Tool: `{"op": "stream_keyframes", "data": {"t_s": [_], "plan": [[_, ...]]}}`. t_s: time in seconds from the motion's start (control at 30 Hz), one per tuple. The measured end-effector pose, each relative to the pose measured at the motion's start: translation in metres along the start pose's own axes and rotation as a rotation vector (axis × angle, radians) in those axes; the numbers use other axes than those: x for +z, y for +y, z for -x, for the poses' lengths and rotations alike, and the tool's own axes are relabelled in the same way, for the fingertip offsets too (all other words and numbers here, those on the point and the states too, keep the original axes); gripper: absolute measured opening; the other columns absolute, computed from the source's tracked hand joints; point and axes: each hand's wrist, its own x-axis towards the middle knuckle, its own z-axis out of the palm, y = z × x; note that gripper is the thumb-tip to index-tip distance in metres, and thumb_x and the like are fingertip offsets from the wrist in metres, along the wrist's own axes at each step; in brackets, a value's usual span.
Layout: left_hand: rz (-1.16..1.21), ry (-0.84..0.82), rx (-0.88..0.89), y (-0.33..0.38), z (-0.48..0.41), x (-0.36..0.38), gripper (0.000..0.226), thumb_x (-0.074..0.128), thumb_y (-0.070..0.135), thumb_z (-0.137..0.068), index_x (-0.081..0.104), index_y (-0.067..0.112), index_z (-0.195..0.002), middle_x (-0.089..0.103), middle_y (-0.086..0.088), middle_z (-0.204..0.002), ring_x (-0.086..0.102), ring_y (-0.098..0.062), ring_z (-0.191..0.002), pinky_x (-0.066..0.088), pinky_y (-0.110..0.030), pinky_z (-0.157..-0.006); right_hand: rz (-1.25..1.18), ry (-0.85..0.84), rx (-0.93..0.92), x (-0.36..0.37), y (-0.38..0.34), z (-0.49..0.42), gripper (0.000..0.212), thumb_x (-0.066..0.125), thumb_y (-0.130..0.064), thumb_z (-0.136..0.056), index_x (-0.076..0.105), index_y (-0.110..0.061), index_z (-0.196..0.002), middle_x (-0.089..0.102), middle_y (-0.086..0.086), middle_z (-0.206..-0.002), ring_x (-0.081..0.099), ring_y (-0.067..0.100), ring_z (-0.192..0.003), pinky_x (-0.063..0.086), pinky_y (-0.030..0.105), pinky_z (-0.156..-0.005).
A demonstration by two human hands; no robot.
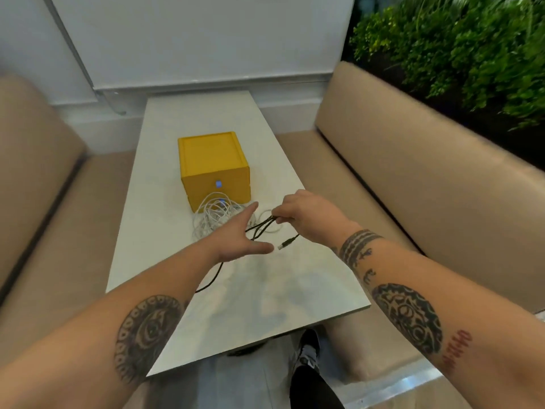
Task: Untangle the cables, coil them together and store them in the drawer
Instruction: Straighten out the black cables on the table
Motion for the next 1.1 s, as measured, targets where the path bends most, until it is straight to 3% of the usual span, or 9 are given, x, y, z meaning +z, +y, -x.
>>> {"op": "stream_keyframes", "data": {"t_s": [0.1,0.17,0.3,0.4,0.53,0.7,0.8,0.93,1.1], "plan": [[0.165,-0.04,0.055,0.03,0.005,-0.017,0.11,0.084,0.047,-0.071,0.019,0.029,-0.158,0.04,0.005,-0.155,0.04,-0.01,-0.141,0.038,-0.023,-0.108,0.015,0.14,-0.247,-0.024,-0.024,-0.017,0.021,0.075,-0.005,-0.082,0.077,-0.02,-0.097,0.07,-0.002,-0.088,0.058,0.03,-0.077,0.036,0.025,-0.06],[0.279,-0.028,0.063,0.045,0.016,-0.028,0.06,0.073,0.028,-0.09,0.043,0.023,-0.141,0.06,-0.004,-0.131,0.059,-0.009,-0.115,0.047,-0.013,-0.09,-0.037,0.175,-0.27,-0.035,-0.036,-0.025,0.027,0.069,-0.007,-0.083,0.077,-0.022,-0.103,0.068,-0.001,-0.089,0.057,0.03,-0.082,0.034,0.026,-0.065],[0.492,-0.04,0.015,0.052,0.03,-0.046,0.023,0.053,0.018,-0.104,0.058,0.012,-0.125,0.07,-0.008,-0.12,0.071,-0.025,-0.106,0.048,-0.042,-0.099,-0.234,0.196,-0.151,-0.049,-0.054,-0.037,0.025,0.062,-0.018,-0.092,0.077,-0.021,-0.111,0.065,0.003,-0.098,0.055,0.025,-0.094,0.044,0.031,-0.074],[0.566,-0.003,0.037,0.058,0.04,-0.057,0.011,0.049,0.013,-0.105,0.06,0.011,-0.108,0.069,-0.008,-0.088,0.07,-0.027,-0.082,0.057,-0.037,-0.076,-0.397,0.197,-0.075,-0.057,-0.065,-0.044,0.02,0.064,-0.022,-0.092,0.079,-0.026,-0.105,0.065,-0.003,-0.097,0.057,0.015,-0.091,0.046,0.028,-0.08],[0.641,0.118,0.068,0.062,0.054,-0.069,0.018,0.043,0.011,-0.106,0.057,0.013,-0.094,0.032,0.005,-0.057,0.027,-0.014,-0.052,0.032,-0.025,-0.05,-0.738,0.214,0.133,-0.067,-0.074,-0.056,0.012,0.072,-0.019,-0.088,0.076,-0.028,-0.096,0.068,-0.007,-0.08,0.064,0.007,-0.075,0.053,0.028,-0.079],[1.008,0.205,0.115,0.063,0.065,-0.096,0.024,0.04,0.024,-0.108,0.057,0.016,-0.094,0.022,0.006,-0.054,0.016,-0.007,-0.043,0.012,-0.018,-0.047,-1.003,0.285,0.292,-0.076,-0.076,-0.061,0.016,0.059,-0.014,-0.099,0.07,-0.024,-0.102,0.071,-0.007,-0.076,0.064,0.009,-0.065,0.038,0.014,-0.047],[1.092,0.195,0.191,0.073,0.073,-0.11,0.021,0.048,0.035,-0.104,0.056,0.017,-0.097,0.023,0.007,-0.054,0.016,-0.006,-0.041,0.015,-0.015,-0.043,-1.164,0.365,0.302,-0.079,-0.084,-0.064,0.017,0.055,-0.014,-0.101,0.071,-0.02,-0.103,0.07,-0.003,-0.079,0.061,0.013,-0.061,0.036,0.017,-0.039],[0.892,0.371,0.16,0.092,0.08,-0.119,0.059,0.044,0.071,-0.084,0.055,0.017,-0.104,0.024,0.007,-0.056,0.017,-0.01,-0.044,0.022,-0.02,-0.041,-1.262,0.447,0.258,-0.093,-0.106,-0.079,0.02,0.054,-0.017,-0.103,0.072,-0.024,-0.096,0.069,-0.001,-0.08,0.058,0.012,-0.057,0.038,0.019,-0.038],[0.809,0.594,0.17,0.087,0.083,-0.126,0.036,0.036,0.048,-0.107,0.06,0.022,-0.099,0.047,0.003,-0.064,0.038,-0.014,-0.05,0.043,-0.027,-0.045,-1.044,0.332,0.218,-0.101,-0.111,-0.091,0.018,0.057,-0.023,-0.101,0.072,-0.028,-0.093,0.07,-0.005,-0.077,0.061,0.012,-0.056,0.046,0.023,-0.053]]}}
